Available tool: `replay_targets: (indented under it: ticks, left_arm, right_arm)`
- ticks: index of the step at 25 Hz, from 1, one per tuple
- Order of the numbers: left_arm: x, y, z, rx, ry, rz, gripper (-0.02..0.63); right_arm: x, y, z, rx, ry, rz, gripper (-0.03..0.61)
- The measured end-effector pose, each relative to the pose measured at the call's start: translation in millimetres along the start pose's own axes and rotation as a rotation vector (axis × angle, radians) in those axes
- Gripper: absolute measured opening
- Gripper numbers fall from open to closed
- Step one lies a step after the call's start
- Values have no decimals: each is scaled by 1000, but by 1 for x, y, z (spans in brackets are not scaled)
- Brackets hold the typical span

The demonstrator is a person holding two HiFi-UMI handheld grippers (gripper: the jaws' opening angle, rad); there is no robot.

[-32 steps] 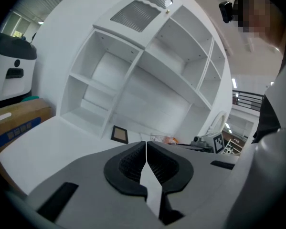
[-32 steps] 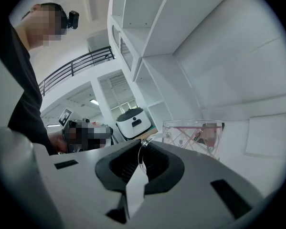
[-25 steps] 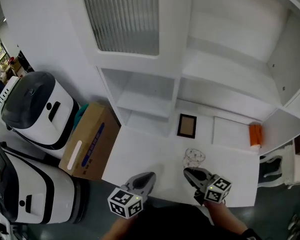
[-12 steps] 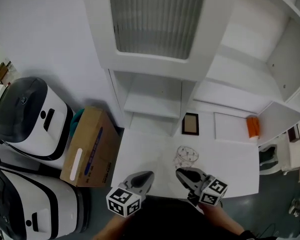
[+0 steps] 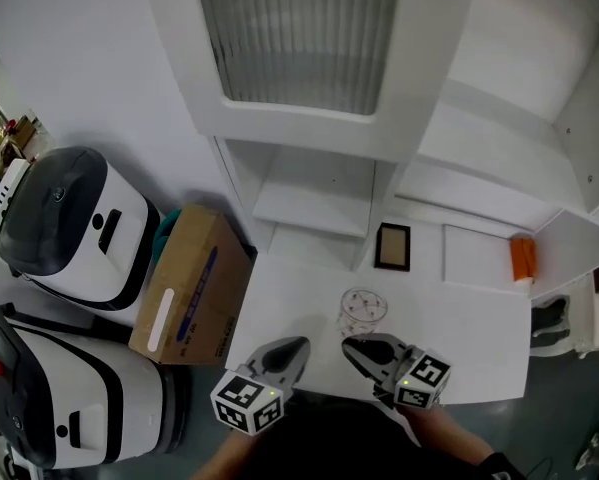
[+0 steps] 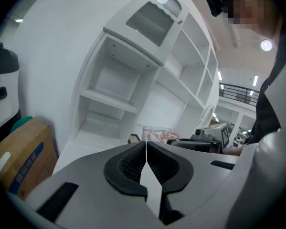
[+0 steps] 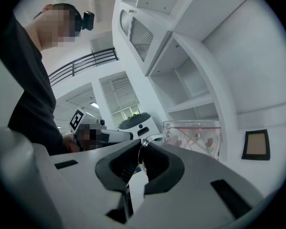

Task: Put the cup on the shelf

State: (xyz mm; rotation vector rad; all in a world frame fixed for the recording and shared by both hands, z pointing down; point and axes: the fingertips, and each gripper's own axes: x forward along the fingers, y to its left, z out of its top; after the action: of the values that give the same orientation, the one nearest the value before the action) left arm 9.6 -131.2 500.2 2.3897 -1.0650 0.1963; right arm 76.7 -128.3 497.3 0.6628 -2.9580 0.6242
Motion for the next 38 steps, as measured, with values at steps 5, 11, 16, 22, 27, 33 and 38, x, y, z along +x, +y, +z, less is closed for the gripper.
replay_targets:
  ticks: [5,11,16,22,27,33,38]
  left_arm:
    - [-11,28,2,-14,-4,-9,18]
    - [-22,69,34,55,-5,-96,18]
    - [-30,101,50,88,-1,-158,18]
    - [-42,128,68,136,14,-223,18]
    - [-35,139,75,141,9,-259,18]
    - [-30,133,78,103,-44,-283,18]
    - [-39,154,76,53,-72,-218,18]
  right_arm:
    - [10,-2,2,-2,1,-45,23]
    - [49,-4,23,25,-99,-167,23]
    - [100,10,46,-37,-109,-159,23]
    - [140,17,89,-83,-189,-186,23]
    - [162,18,115,-157,-175,-168,23]
    - [168,5,129,-185,-128,-161,23]
    - [176,-15,151,-213,-116,-150,23]
